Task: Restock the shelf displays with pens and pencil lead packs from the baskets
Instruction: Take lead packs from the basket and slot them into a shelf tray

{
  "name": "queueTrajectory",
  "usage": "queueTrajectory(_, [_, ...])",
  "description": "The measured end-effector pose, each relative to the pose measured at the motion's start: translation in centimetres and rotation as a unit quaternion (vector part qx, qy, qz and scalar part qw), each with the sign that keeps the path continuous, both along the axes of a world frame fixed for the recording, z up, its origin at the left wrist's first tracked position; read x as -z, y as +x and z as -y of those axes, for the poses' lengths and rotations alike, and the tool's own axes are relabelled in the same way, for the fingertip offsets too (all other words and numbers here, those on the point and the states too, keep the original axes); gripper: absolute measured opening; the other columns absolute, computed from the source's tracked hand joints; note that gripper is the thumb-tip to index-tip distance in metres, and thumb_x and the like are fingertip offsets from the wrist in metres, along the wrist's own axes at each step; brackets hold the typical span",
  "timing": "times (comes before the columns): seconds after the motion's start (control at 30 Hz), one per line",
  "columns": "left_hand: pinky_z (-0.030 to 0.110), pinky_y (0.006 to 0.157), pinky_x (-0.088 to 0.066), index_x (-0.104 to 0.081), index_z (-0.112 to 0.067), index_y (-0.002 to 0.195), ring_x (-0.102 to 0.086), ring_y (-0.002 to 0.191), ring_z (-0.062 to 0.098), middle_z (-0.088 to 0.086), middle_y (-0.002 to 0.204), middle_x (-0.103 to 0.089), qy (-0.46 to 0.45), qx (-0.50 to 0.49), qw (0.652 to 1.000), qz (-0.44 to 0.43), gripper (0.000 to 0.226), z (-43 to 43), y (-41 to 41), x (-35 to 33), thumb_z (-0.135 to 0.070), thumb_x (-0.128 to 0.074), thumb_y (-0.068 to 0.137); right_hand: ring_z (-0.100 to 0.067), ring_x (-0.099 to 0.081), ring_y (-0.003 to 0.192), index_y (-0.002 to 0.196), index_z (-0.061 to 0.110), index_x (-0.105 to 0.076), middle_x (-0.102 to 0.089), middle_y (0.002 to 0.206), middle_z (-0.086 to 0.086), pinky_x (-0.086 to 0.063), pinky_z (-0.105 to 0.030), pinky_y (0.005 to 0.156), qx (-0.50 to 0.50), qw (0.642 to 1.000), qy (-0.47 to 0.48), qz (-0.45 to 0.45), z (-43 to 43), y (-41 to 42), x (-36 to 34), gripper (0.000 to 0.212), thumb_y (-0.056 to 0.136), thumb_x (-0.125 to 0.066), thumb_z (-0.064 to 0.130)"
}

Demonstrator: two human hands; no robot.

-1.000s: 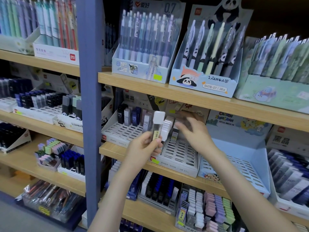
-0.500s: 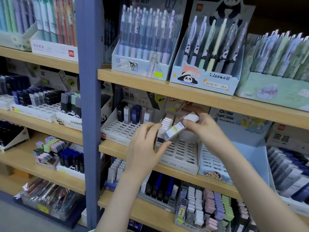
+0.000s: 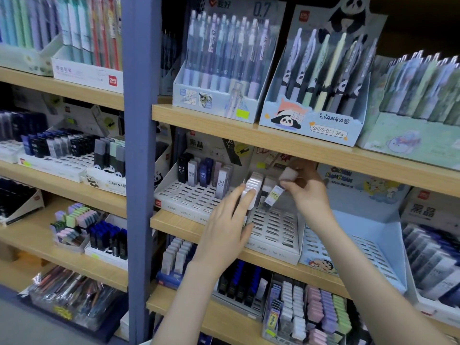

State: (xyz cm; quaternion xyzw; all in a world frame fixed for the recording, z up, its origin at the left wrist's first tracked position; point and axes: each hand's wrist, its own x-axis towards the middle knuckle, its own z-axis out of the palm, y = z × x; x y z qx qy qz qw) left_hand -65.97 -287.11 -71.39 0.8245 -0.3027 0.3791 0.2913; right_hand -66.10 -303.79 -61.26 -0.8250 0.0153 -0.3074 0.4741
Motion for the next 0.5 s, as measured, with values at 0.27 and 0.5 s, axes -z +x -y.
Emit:
queueTrajectory(0.27, [0.031, 0.100, -0.041, -0.025, -0.021, 0.146, -0.039, 0.128, 0.018, 0.002, 0.148, -0.034, 0.004, -0.002, 1.000, -0.002, 0.076, -0.2, 0.1, 0.1, -0.022, -0.070, 0.084, -0.023, -0.054, 0.090, 0.115, 0.021, -0.050, -0.057, 0.102, -0.004, -0.041, -0.028, 0.074, -0.007, 0.985, -0.161, -0.054, -0.2, 1.8, 1.2, 0.028, 0.090, -0.062, 0.018])
queueTrajectory(0.5, [0.028, 0.098, -0.038, -0.025, -0.022, 0.147, -0.036, 0.127, 0.015, 0.000, 0.149, -0.032, 0.005, -0.005, 1.000, -0.004, 0.075, -0.4, 0.1, 0.1, -0.035, -0.064, 0.085, -0.024, -0.059, 0.099, 0.118, 0.019, -0.056, -0.062, 0.109, -0.005, -0.047, -0.033, 0.083, -0.015, 0.973, -0.214, -0.088, 0.0, 1.4, 1.4, 0.028, 0.091, -0.061, 0.018])
